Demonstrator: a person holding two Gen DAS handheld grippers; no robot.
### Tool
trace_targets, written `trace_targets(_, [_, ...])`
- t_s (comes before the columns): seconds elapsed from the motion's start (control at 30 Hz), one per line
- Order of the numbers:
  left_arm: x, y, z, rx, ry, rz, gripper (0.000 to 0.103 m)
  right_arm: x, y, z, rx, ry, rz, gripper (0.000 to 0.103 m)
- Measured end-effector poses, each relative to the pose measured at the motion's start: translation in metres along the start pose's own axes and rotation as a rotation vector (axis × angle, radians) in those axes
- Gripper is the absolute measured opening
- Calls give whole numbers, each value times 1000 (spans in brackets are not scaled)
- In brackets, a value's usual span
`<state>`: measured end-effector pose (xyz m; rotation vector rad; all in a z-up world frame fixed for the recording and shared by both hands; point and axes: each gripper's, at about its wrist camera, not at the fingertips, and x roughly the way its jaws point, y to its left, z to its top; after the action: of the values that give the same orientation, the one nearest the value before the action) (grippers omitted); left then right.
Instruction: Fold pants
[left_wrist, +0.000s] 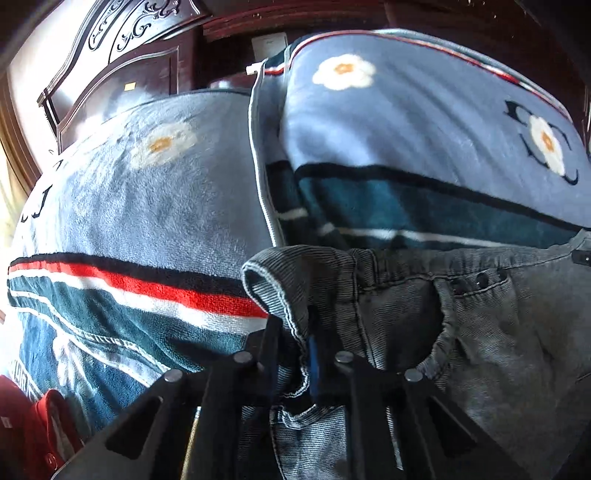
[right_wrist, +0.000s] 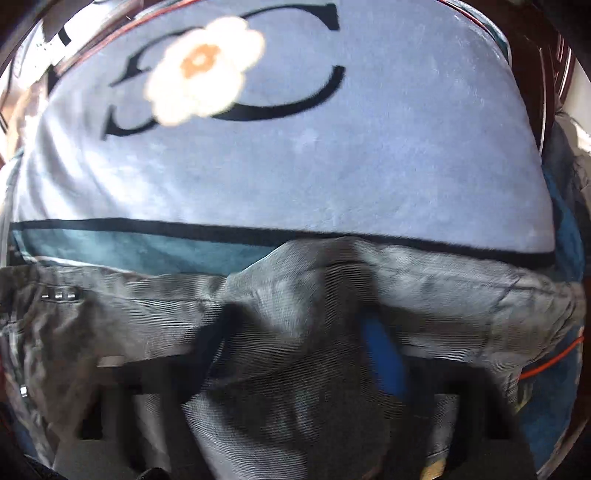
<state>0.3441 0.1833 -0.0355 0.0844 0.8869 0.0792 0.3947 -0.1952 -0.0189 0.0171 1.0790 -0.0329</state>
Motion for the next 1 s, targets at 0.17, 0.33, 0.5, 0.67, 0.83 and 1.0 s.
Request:
trace_targets(0.17, [-31, 16, 4, -73, -43, -96, 11, -30, 3, 4, -33, -91, 43, 10])
trace_targets(0.33, [-72, 29, 7, -134, -110, -187, 10, -91, -2, 16, -4, -248, 115, 9])
trace_targets(0.5, [-81, 25, 8, -118, -87, -194, 10, -93, -4, 24, 29, -131, 218, 40])
trace_targets(0.67, [-75, 21, 7, -124, -85, -206, 10, -63, 0, -7, 51, -78, 102, 88])
trace_targets(0.83, [-57, 25, 8, -137, -69, -210, 10, -17, 4, 1, 75, -8, 46, 80])
trace_targets(1.0, [-46, 25, 5, -131, -55, -207, 10, 10, 21, -1, -27, 28, -25, 14])
